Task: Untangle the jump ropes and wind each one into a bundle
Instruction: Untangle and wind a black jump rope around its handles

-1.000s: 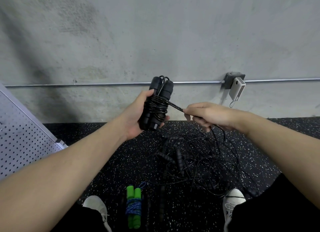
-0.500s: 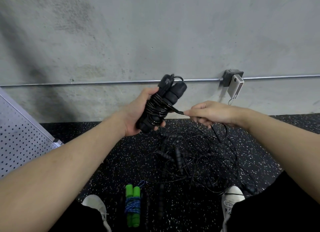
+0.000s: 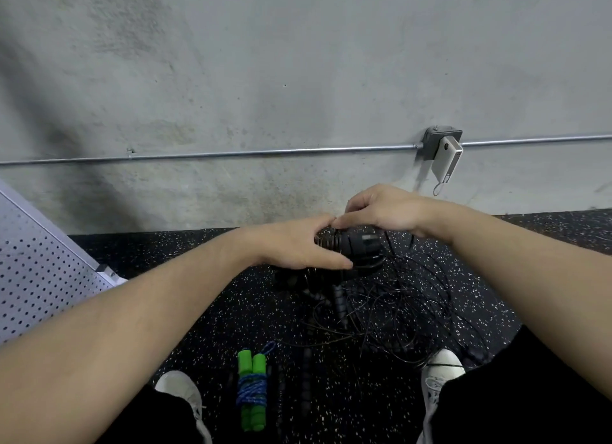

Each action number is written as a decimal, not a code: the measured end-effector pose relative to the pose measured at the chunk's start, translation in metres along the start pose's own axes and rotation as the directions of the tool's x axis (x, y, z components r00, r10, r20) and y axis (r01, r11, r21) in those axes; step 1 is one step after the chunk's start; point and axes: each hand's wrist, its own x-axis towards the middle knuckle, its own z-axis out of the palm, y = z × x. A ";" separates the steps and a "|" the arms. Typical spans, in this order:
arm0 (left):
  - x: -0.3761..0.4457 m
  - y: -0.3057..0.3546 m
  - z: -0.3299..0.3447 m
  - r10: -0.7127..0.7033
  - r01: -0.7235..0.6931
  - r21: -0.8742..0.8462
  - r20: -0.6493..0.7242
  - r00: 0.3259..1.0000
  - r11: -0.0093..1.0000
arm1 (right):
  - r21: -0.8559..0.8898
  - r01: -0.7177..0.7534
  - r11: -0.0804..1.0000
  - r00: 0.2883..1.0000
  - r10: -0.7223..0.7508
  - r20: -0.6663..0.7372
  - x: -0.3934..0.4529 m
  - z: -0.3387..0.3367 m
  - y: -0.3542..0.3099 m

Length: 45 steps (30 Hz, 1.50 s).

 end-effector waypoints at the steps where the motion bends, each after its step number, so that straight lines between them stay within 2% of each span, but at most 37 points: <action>1: 0.001 -0.003 0.001 0.008 -0.008 0.034 0.012 1.000 0.999 | -0.055 0.008 0.998 1.000 -0.008 -0.009 0.000 0.001 -0.002; 6: 0.003 -0.017 0.004 -0.008 0.007 0.100 0.007 1.000 0.995 | -0.231 0.055 0.972 0.999 -0.053 0.013 0.000 0.011 -0.013; 11: 0.009 -0.023 0.004 -0.012 0.033 0.169 -0.123 0.992 0.985 | -0.490 0.037 0.871 0.984 -0.116 -0.133 -0.001 0.015 -0.019; 14: 0.015 -0.025 0.006 -0.059 0.108 0.225 -0.214 0.975 0.968 | -0.505 -0.029 0.863 0.985 -0.060 -0.160 0.003 0.014 -0.018; 18: 0.024 -0.030 0.014 -0.112 0.196 0.257 -0.307 0.945 0.946 | -0.571 -0.062 0.818 0.997 0.029 -0.067 0.009 0.020 -0.019; 22: 0.027 -0.031 0.014 -0.194 0.246 0.100 -0.367 0.910 0.964 | -0.463 0.048 0.885 0.999 -0.046 0.016 0.006 0.021 -0.019; 26: 0.023 -0.027 0.009 -0.267 0.191 -0.227 -0.378 0.887 0.955 | -0.356 0.166 0.920 0.983 -0.181 -0.009 0.006 0.026 -0.017; 28: 0.022 -0.027 0.008 -0.304 0.152 -0.389 -0.367 0.879 0.909 | -0.218 0.170 0.961 0.983 -0.181 -0.029 0.005 0.024 -0.015; 31: 0.023 -0.028 0.005 -0.384 0.124 -0.615 -0.311 0.869 0.779 | 0.051 0.118 0.992 0.993 -0.117 -0.028 0.003 0.016 -0.015; 34: 0.026 -0.027 0.003 -0.386 0.076 -0.734 -0.264 0.884 0.675 | 0.201 0.045 0.979 0.999 -0.050 0.019 0.002 0.011 -0.013; 39: 0.018 -0.023 -0.002 -0.322 0.033 -0.826 -0.182 0.929 0.563 | 0.162 0.043 0.986 0.998 -0.035 -0.055 0.002 0.008 -0.014; 42: 0.012 -0.016 -0.003 -0.221 -0.001 -0.856 -0.135 0.966 0.517 | 0.054 0.109 0.993 0.992 -0.105 -0.063 -0.001 0.010 -0.012; 45: 0.009 -0.012 -0.005 -0.199 -0.027 -0.843 -0.157 0.967 0.538 | 0.065 0.117 0.991 0.993 -0.116 -0.028 -0.005 0.006 -0.011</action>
